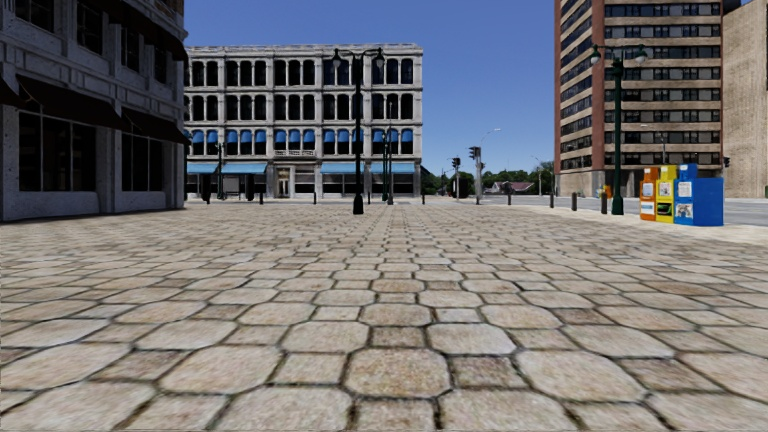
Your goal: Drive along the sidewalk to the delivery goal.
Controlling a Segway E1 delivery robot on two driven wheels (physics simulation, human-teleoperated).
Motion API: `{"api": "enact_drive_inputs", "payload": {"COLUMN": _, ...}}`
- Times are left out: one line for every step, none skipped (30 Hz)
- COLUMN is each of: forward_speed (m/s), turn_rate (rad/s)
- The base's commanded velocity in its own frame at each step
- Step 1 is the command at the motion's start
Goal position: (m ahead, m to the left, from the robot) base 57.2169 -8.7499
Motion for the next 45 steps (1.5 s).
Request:
{"api": "enact_drive_inputs", "payload": {"forward_speed": 1.67, "turn_rate": 0.0}}
{"api": "enact_drive_inputs", "payload": {"forward_speed": 1.67, "turn_rate": 0.0}}
{"api": "enact_drive_inputs", "payload": {"forward_speed": 1.67, "turn_rate": 0.0}}
{"api": "enact_drive_inputs", "payload": {"forward_speed": 1.67, "turn_rate": 0.0}}
{"api": "enact_drive_inputs", "payload": {"forward_speed": 1.67, "turn_rate": 0.0}}
{"api": "enact_drive_inputs", "payload": {"forward_speed": 1.67, "turn_rate": 0.0}}
{"api": "enact_drive_inputs", "payload": {"forward_speed": 1.67, "turn_rate": -0.1}}
{"api": "enact_drive_inputs", "payload": {"forward_speed": 1.67, "turn_rate": -0.22}}
{"api": "enact_drive_inputs", "payload": {"forward_speed": 1.67, "turn_rate": -0.27}}
{"api": "enact_drive_inputs", "payload": {"forward_speed": 1.67, "turn_rate": -0.44}}
{"api": "enact_drive_inputs", "payload": {"forward_speed": 1.67, "turn_rate": -0.59}}
{"api": "enact_drive_inputs", "payload": {"forward_speed": 1.67, "turn_rate": -0.78}}
{"api": "enact_drive_inputs", "payload": {"forward_speed": 1.67, "turn_rate": -0.78}}
{"api": "enact_drive_inputs", "payload": {"forward_speed": 1.67, "turn_rate": -0.85}}
{"api": "enact_drive_inputs", "payload": {"forward_speed": 1.67, "turn_rate": -0.86}}
{"api": "enact_drive_inputs", "payload": {"forward_speed": 1.67, "turn_rate": -0.86}}
{"api": "enact_drive_inputs", "payload": {"forward_speed": 1.67, "turn_rate": -0.85}}
{"api": "enact_drive_inputs", "payload": {"forward_speed": 1.67, "turn_rate": -0.85}}
{"api": "enact_drive_inputs", "payload": {"forward_speed": 1.67, "turn_rate": -0.04}}
{"api": "enact_drive_inputs", "payload": {"forward_speed": 1.67, "turn_rate": 0.0}}
{"api": "enact_drive_inputs", "payload": {"forward_speed": 1.67, "turn_rate": 0.0}}
{"api": "enact_drive_inputs", "payload": {"forward_speed": 1.67, "turn_rate": 0.0}}
{"api": "enact_drive_inputs", "payload": {"forward_speed": 1.67, "turn_rate": 0.0}}
{"api": "enact_drive_inputs", "payload": {"forward_speed": 1.67, "turn_rate": 0.0}}
{"api": "enact_drive_inputs", "payload": {"forward_speed": 1.67, "turn_rate": 0.0}}
{"api": "enact_drive_inputs", "payload": {"forward_speed": 1.67, "turn_rate": 0.0}}
{"api": "enact_drive_inputs", "payload": {"forward_speed": 1.67, "turn_rate": 0.0}}
{"api": "enact_drive_inputs", "payload": {"forward_speed": 1.67, "turn_rate": 0.0}}
{"api": "enact_drive_inputs", "payload": {"forward_speed": 1.67, "turn_rate": 0.0}}
{"api": "enact_drive_inputs", "payload": {"forward_speed": 1.67, "turn_rate": 0.0}}
{"api": "enact_drive_inputs", "payload": {"forward_speed": 1.67, "turn_rate": 0.0}}
{"api": "enact_drive_inputs", "payload": {"forward_speed": 1.67, "turn_rate": 0.0}}
{"api": "enact_drive_inputs", "payload": {"forward_speed": 1.67, "turn_rate": 0.0}}
{"api": "enact_drive_inputs", "payload": {"forward_speed": 1.67, "turn_rate": 0.0}}
{"api": "enact_drive_inputs", "payload": {"forward_speed": 1.67, "turn_rate": 0.0}}
{"api": "enact_drive_inputs", "payload": {"forward_speed": 1.67, "turn_rate": 0.0}}
{"api": "enact_drive_inputs", "payload": {"forward_speed": 1.67, "turn_rate": 0.0}}
{"api": "enact_drive_inputs", "payload": {"forward_speed": 1.67, "turn_rate": 0.0}}
{"api": "enact_drive_inputs", "payload": {"forward_speed": 1.67, "turn_rate": 0.0}}
{"api": "enact_drive_inputs", "payload": {"forward_speed": 1.67, "turn_rate": 0.0}}
{"api": "enact_drive_inputs", "payload": {"forward_speed": 1.67, "turn_rate": 0.0}}
{"api": "enact_drive_inputs", "payload": {"forward_speed": 1.67, "turn_rate": 0.0}}
{"api": "enact_drive_inputs", "payload": {"forward_speed": 1.67, "turn_rate": 0.0}}
{"api": "enact_drive_inputs", "payload": {"forward_speed": 1.67, "turn_rate": 0.0}}
{"api": "enact_drive_inputs", "payload": {"forward_speed": 1.67, "turn_rate": 0.0}}
